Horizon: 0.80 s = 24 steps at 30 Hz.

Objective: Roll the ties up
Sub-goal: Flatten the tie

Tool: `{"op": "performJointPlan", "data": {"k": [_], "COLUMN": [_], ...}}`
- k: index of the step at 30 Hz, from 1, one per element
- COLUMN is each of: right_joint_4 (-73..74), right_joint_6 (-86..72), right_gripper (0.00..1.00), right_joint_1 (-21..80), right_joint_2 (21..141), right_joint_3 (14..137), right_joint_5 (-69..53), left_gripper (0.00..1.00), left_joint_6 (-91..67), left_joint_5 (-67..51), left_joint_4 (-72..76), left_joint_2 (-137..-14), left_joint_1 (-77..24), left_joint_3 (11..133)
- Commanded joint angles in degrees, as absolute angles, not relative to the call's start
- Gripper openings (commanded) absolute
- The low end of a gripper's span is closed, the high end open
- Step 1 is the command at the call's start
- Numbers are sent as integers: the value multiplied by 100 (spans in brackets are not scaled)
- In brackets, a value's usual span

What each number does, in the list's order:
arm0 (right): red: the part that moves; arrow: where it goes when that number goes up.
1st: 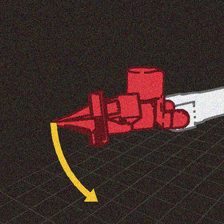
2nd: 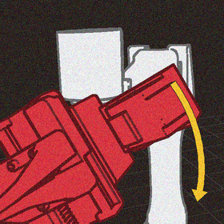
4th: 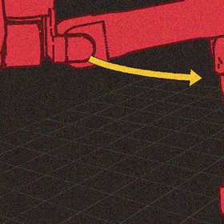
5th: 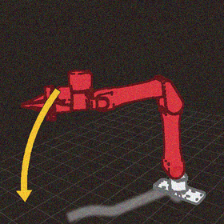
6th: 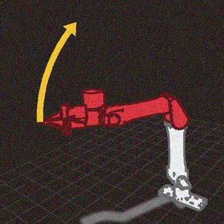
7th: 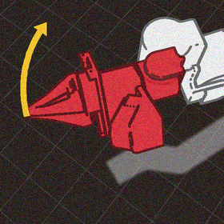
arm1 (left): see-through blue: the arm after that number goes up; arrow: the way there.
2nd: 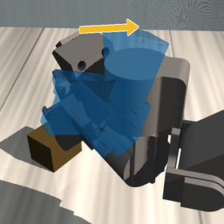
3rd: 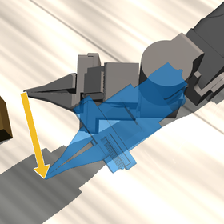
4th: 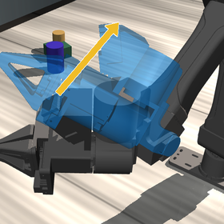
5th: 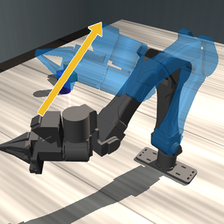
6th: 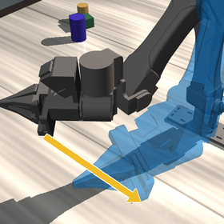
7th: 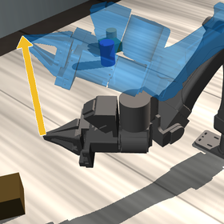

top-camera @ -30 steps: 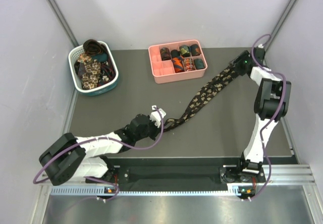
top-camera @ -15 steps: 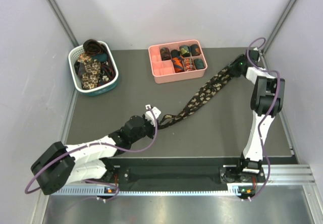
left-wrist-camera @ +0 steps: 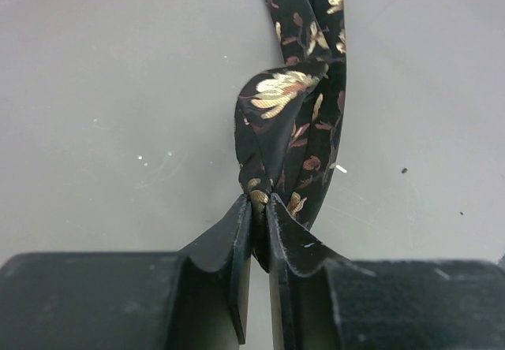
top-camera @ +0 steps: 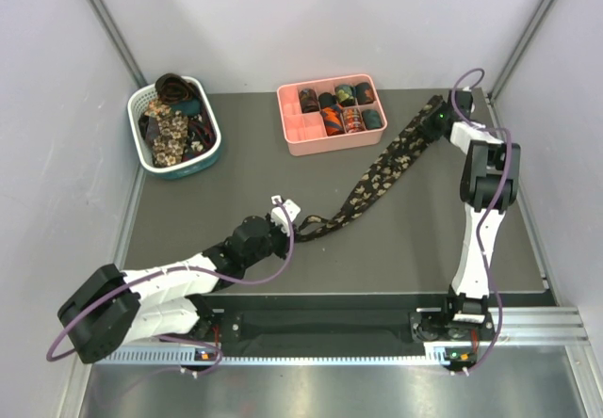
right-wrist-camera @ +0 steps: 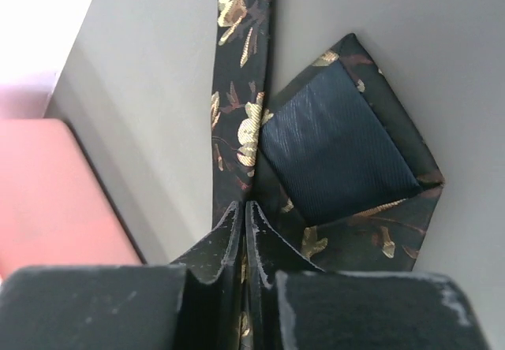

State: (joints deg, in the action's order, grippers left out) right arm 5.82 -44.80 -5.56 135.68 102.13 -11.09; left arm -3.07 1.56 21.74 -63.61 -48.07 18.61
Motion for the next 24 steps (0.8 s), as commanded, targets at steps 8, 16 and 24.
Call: {"op": "performJointPlan", "data": {"k": [8,16,24], "right_joint_4": [44,-668,-1134], "right_joint_6": [-4342,-4017,-4016], "right_gripper": [0,0,0], "right_joint_1": [-413,-378,-316], "right_joint_2": [12939,11989,11031], "right_joint_3": [9555,8167,7006], "right_joint_5": [-1476,-1608,-1740], "left_gripper": [24,37,45], "left_joint_6": [-580,-834,-993], "left_joint_5": [852,1449,1749], "left_joint_4": [2048,1293,1239], "left_joint_2": [-5196,-4316,-4289], "left_joint_1": [-4834,-4825,-4834], "left_joint_3": [1574,1644,1704]}}
